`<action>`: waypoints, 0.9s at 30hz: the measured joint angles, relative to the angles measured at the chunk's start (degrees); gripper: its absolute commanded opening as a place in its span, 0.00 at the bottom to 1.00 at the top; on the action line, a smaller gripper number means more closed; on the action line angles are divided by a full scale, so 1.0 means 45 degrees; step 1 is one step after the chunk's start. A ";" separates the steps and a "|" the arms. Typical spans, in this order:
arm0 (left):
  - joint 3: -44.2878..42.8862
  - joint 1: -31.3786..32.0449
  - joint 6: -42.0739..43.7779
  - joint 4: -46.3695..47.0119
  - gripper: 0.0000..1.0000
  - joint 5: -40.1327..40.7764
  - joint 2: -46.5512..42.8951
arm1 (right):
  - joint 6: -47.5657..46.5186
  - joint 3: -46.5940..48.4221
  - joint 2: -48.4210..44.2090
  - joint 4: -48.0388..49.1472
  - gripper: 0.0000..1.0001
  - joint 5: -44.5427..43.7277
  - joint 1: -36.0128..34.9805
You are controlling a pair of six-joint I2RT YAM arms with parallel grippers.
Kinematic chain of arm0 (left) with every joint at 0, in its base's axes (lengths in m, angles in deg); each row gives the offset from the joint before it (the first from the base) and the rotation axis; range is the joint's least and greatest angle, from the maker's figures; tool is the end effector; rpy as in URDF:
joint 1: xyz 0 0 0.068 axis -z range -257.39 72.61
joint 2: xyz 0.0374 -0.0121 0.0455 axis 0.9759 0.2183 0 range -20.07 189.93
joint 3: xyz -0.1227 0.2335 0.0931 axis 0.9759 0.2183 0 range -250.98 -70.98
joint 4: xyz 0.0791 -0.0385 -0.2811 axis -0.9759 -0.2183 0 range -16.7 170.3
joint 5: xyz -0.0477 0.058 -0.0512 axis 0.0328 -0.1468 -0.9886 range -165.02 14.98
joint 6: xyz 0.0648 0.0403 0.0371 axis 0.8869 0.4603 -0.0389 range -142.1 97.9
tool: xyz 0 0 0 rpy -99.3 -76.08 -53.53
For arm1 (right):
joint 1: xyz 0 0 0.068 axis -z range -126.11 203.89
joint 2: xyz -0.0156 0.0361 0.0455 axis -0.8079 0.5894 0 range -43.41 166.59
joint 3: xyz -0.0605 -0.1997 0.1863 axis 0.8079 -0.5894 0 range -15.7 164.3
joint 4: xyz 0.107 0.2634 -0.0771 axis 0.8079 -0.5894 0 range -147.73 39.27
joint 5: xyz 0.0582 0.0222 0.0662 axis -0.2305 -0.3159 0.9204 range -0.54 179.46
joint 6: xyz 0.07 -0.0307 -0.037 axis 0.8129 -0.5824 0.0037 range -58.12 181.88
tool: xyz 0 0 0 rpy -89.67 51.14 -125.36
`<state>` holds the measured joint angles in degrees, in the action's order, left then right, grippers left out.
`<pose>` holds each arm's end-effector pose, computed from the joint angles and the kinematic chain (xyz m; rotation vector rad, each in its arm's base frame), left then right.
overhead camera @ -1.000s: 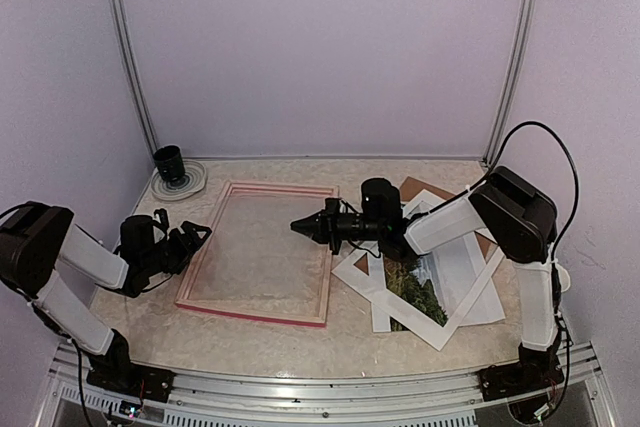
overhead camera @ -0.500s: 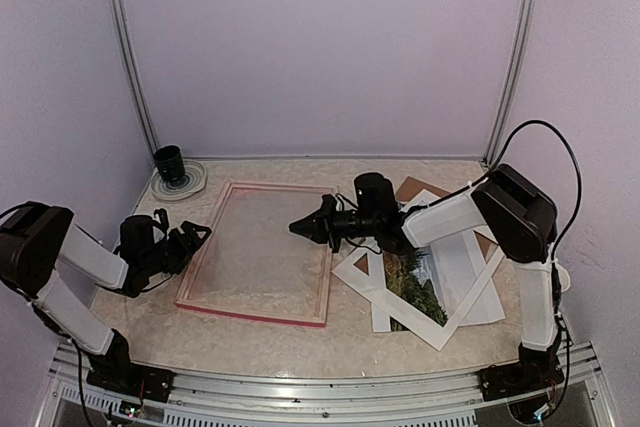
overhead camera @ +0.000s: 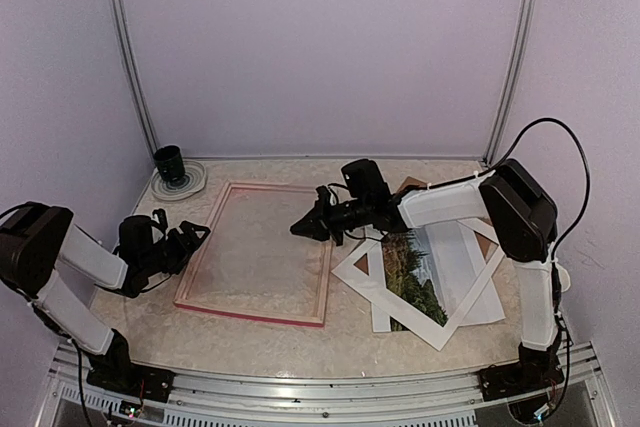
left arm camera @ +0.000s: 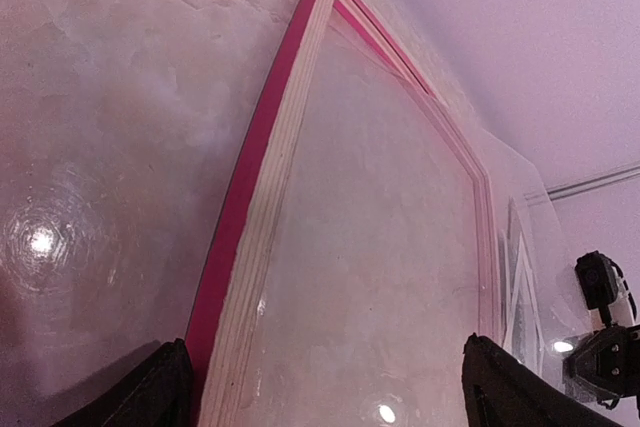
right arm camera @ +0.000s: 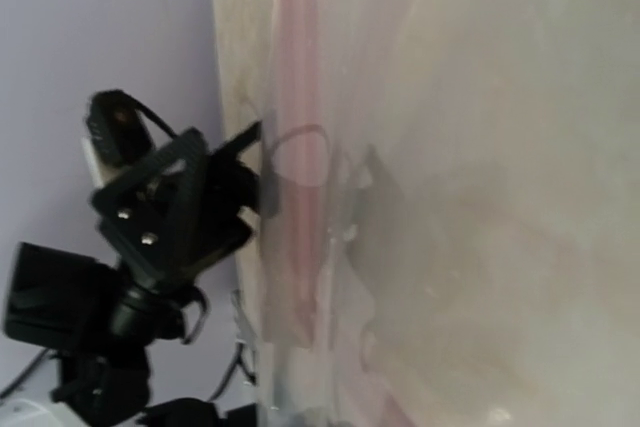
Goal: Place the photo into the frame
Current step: Place the glass panel at the frame body.
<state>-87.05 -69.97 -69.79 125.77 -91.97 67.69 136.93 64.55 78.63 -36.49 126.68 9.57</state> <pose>0.2795 -0.0584 0.0733 -0.5448 2.0572 -0.8901 0.3484 0.4031 0.1398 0.1722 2.5724 1.7514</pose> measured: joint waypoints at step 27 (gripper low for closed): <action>0.0053 0.0034 -0.0597 0.1151 0.92 -0.0850 0.0685 | -0.0952 0.1462 -0.0675 -0.0199 0.00 0.1982 0.0976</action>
<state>-86.81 -69.82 -72.47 130.95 -95.79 70.77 132.64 71.13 75.59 -37.39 135.59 13.97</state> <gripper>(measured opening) 0.924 0.007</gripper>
